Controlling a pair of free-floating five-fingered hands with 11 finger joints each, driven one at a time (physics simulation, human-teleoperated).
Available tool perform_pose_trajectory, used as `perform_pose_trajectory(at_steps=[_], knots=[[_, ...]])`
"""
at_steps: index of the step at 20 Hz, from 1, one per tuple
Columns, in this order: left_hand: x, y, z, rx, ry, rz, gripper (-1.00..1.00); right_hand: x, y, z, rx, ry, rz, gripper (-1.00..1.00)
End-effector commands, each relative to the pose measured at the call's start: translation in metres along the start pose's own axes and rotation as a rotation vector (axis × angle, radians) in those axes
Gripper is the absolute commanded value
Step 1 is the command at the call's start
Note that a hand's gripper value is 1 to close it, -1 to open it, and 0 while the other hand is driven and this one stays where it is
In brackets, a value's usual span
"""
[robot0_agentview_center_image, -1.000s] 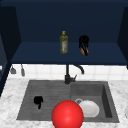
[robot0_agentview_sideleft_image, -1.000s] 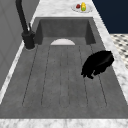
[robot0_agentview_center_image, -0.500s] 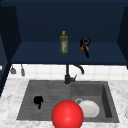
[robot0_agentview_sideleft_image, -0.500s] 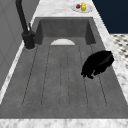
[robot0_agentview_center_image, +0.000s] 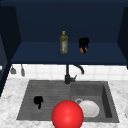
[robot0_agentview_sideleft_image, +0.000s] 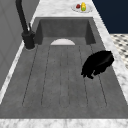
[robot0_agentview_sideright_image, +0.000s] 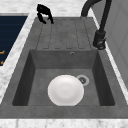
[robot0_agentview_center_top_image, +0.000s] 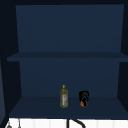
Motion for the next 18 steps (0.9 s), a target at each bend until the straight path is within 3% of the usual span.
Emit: perform_pose_trajectory(at_steps=[1,7,9,10,18], knots=[[0.000,0.000,0.000,0.000,0.000,0.000,0.00,-0.001,0.005,0.012,-0.023,-0.019,-0.006,1.00],[0.000,0.000,0.000,0.000,0.000,0.000,0.00,-0.013,0.003,0.040,-0.101,-0.007,-0.061,1.00],[0.000,0.000,0.000,0.000,0.000,0.000,0.00,-0.017,-0.003,0.046,-0.093,-0.008,-0.059,1.00],[0.000,0.000,0.000,0.000,0.000,0.000,0.00,-0.017,-0.001,0.047,-0.086,-0.013,-0.056,-1.00],[0.000,0.000,0.000,0.000,0.000,0.000,0.00,-0.021,0.003,0.036,-0.012,-0.039,-0.025,-1.00]])
